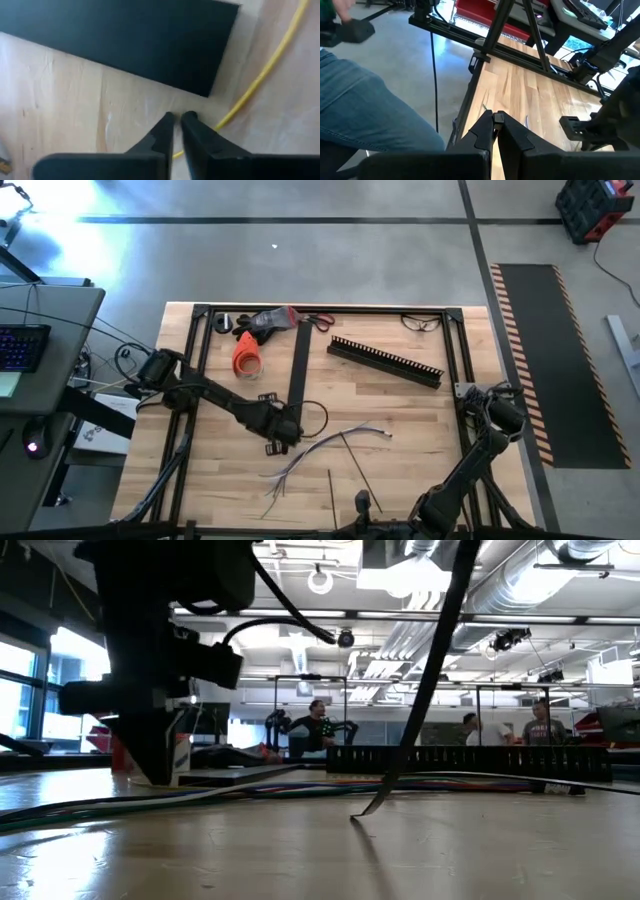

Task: Ziptie cables
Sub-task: Wrap the black zip tie on the cables

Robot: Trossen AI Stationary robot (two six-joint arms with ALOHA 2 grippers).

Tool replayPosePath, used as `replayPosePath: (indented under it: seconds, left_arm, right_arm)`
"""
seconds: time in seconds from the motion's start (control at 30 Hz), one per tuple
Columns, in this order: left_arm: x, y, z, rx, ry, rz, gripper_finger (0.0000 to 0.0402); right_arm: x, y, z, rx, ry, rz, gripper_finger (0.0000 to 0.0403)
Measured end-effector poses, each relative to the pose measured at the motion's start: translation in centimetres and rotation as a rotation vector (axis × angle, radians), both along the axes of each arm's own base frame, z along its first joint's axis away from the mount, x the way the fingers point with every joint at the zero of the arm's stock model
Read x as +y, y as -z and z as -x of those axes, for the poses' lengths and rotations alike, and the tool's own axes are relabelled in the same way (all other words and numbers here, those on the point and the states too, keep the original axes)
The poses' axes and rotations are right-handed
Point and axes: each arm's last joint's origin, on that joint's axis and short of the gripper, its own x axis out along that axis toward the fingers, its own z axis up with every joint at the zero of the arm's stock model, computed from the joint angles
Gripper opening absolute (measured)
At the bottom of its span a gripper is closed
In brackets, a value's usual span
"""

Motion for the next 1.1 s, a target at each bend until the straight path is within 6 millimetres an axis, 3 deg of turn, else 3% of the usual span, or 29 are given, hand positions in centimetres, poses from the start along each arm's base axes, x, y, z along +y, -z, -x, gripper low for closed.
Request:
replayPosePath:
  seconds: [0.17,0.3,0.37,0.47,0.63,0.93,1.1]
  left_arm:
    - [0.0,0.8,0.5,0.042,-0.033,0.194,0.001]
    - [-2.7,-1.0,1.0,0.066,0.068,0.45,0.0003]
    - [-3.8,-3.0,1.0,-0.002,0.137,0.508,0.0002]
    - [-4.6,-5.1,0.9,-0.146,0.18,0.476,0.0005]
    - [-5.2,-5.5,0.9,-0.281,0.121,0.312,0.0012]
    - [-6.7,0.0,0.0,-0.279,0.066,0.319,0.0134]
    - [-6.8,1.3,-0.5,-0.285,-0.003,0.311,0.0197]
  right_arm:
    - [-0.1,0.0,-0.2,-0.005,0.004,0.001,0.0]
    - [-0.5,-0.1,-0.6,-0.01,0.016,0.007,0.0]
    - [-0.8,-0.1,-0.9,-0.009,0.024,0.009,0.0]
    - [-1.1,-0.1,-1.3,-0.008,0.036,0.009,0.0]
    - [-0.9,0.0,-1.1,0.002,-0.008,0.045,0.0]
    - [0.0,0.9,0.9,0.009,0.123,0.036,0.0]
    - [0.4,1.0,1.5,-0.007,0.141,0.036,0.0]
